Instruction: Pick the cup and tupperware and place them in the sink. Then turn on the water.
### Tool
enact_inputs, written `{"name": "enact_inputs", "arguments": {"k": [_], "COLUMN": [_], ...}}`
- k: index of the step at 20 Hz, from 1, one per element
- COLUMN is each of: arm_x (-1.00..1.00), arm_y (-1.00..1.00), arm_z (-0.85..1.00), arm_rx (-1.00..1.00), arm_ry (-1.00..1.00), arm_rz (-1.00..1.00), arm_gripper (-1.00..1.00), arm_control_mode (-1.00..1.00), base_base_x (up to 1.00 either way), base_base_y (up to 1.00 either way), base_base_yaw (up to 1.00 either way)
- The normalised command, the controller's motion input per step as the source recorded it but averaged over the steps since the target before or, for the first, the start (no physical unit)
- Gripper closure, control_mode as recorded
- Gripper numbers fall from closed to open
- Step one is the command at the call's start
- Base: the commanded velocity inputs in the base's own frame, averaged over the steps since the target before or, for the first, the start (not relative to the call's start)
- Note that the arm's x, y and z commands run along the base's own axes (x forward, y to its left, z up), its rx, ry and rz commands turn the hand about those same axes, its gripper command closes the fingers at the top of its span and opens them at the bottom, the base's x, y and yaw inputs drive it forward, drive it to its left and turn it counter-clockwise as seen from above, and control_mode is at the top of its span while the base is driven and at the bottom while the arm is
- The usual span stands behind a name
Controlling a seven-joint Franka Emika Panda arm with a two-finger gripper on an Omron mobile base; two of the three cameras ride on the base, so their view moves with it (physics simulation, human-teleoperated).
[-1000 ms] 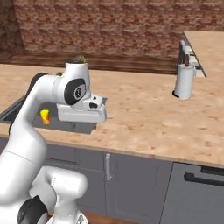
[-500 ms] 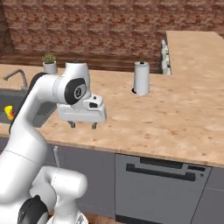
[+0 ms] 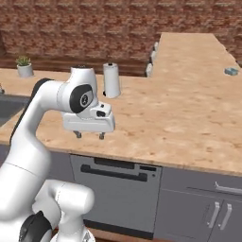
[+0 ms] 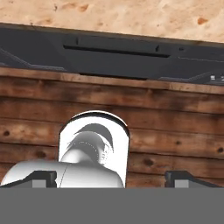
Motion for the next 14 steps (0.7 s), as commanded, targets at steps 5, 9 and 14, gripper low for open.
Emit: {"name": "enact_inputs", "arguments": {"k": [5, 9, 14], "arm_x": [0.00, 0.00, 0.00], "arm_y": [0.00, 0.00, 0.00], "arm_z": [0.00, 0.00, 0.00], "arm_rx": [0.00, 0.00, 0.00], "arm_ry": [0.00, 0.00, 0.00], "arm_rz": [0.00, 0.00, 0.00], "arm_gripper": [-1.00, -1.00, -1.00], "arm_control_mode": [1.00, 1.00, 1.00], "base_base_x": [-0.24, -0.22, -0.25], "base_base_y": [-1.00, -1.00, -1.00], "base_base_yaw": [0.00, 0.03, 0.08]}}
